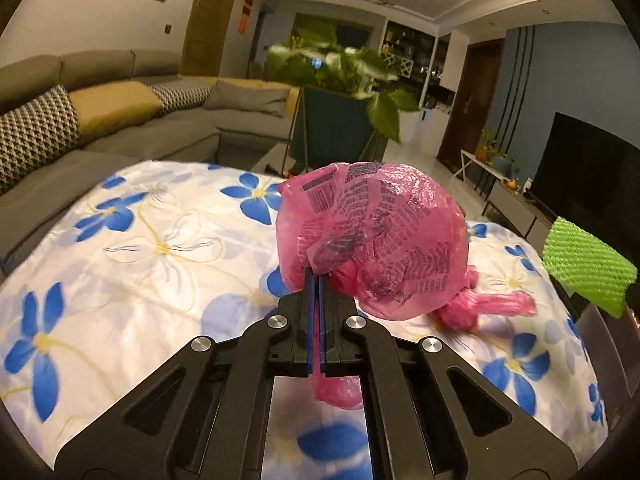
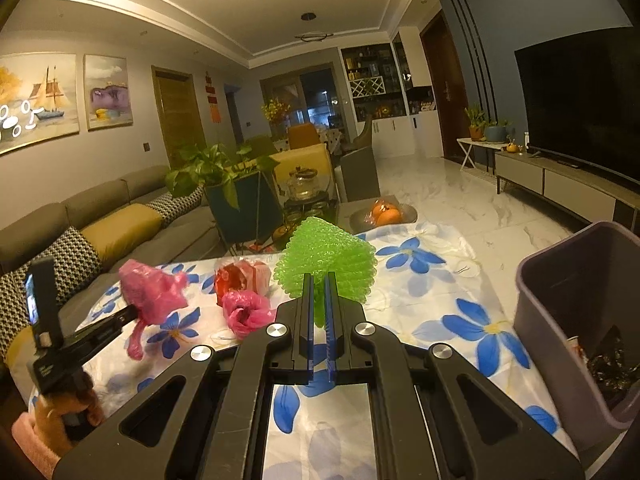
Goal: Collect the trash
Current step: 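Carry the pink bag and green net over the grey bin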
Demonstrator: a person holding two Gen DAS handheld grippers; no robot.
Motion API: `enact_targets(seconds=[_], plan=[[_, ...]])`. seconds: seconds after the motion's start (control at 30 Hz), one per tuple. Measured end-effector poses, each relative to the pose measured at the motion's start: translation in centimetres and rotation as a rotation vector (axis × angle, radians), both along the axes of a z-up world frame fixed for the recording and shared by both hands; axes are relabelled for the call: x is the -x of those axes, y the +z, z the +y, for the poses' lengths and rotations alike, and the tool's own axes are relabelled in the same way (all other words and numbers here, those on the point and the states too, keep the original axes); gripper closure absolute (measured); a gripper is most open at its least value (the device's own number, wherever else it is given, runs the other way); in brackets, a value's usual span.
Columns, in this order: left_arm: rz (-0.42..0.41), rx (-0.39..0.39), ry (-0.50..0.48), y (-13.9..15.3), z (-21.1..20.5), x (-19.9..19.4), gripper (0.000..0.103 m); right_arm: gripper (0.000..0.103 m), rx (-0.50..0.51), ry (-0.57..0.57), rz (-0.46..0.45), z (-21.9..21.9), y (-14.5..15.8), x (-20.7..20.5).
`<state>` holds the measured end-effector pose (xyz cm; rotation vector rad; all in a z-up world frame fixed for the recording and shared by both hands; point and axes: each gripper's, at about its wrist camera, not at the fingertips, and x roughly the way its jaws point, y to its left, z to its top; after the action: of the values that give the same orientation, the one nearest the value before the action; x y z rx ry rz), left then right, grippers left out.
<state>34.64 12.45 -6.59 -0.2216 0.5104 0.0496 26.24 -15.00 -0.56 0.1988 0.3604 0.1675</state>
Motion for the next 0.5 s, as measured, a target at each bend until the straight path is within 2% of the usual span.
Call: enact_targets(seconds=[0.2, 0.5], plan=[[-0.052, -0.023, -0.031, 2.4, -2.1, 3.8, 0.103, 0.097, -0.004, -0.022, -0.022, -1.6, 1.2, 2.3], [-0.113, -0.053, -0.161, 5.5, -9.0, 7.2, 0.103, 0.097, -0.006, -0.087, -0.065, -5.1, 3.3, 5.6]])
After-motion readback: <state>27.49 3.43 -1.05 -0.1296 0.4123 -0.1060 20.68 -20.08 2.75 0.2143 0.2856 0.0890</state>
